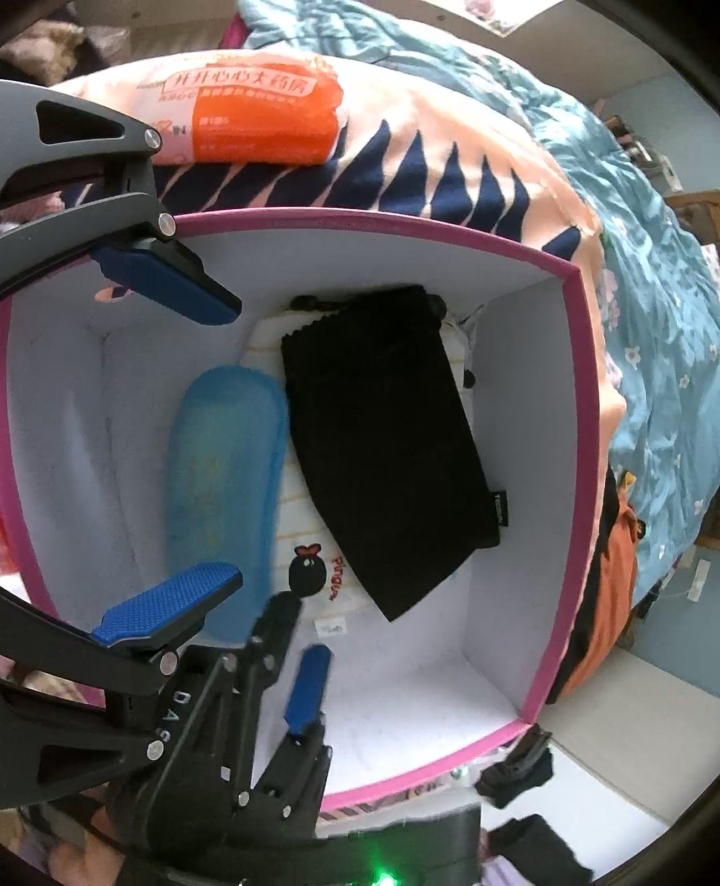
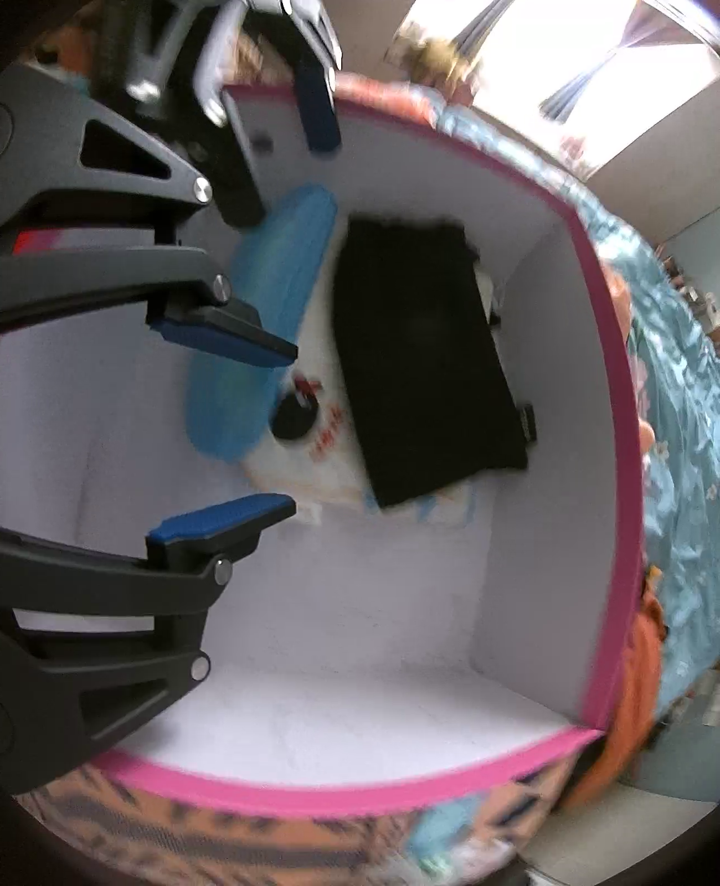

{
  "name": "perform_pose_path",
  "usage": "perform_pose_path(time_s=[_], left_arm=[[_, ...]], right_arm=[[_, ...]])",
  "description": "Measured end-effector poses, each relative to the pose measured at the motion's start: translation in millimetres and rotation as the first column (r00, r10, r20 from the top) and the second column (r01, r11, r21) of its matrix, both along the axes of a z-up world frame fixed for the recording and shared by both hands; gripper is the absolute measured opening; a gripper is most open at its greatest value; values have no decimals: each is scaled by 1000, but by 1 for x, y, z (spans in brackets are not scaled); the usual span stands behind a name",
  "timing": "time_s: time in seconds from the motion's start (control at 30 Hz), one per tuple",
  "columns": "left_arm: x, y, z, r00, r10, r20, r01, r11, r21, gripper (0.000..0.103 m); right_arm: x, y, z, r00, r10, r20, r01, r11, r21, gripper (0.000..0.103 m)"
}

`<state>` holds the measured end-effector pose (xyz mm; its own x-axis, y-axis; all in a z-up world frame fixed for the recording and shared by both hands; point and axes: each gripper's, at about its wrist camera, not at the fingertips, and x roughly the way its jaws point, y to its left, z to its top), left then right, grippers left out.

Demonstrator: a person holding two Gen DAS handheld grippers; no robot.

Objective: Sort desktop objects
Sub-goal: 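Lower the blue glasses case into the pink box and open the right tool, then move the left tool down to the plaid headband in the pile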

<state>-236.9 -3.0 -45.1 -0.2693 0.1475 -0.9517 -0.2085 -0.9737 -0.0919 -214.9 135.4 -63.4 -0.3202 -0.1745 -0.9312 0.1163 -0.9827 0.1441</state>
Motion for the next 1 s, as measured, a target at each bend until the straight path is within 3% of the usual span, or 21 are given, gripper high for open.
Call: perform_pose_path(time_s=[0.07, 0.37, 0.7, 1.0], left_arm=[[1, 3, -1, 1000, -14, -8, 14, 1000, -22, 89], [13, 7, -3, 998, -59, -2, 59, 998, -32, 89], [32, -1, 6, 997, -52, -56, 57, 994, 95, 89], [53, 2, 17, 994, -21, -108, 38, 987, 156, 89]], right_arm=[[-4, -4, -8, 997, 35, 70, -35, 999, -3, 44], [12, 2, -2, 993, 96, 66, -89, 991, -98, 44], [26, 12, 9, 992, 92, 82, -71, 972, -223, 45], [52, 13, 14, 996, 80, 39, -65, 953, -295, 48]])
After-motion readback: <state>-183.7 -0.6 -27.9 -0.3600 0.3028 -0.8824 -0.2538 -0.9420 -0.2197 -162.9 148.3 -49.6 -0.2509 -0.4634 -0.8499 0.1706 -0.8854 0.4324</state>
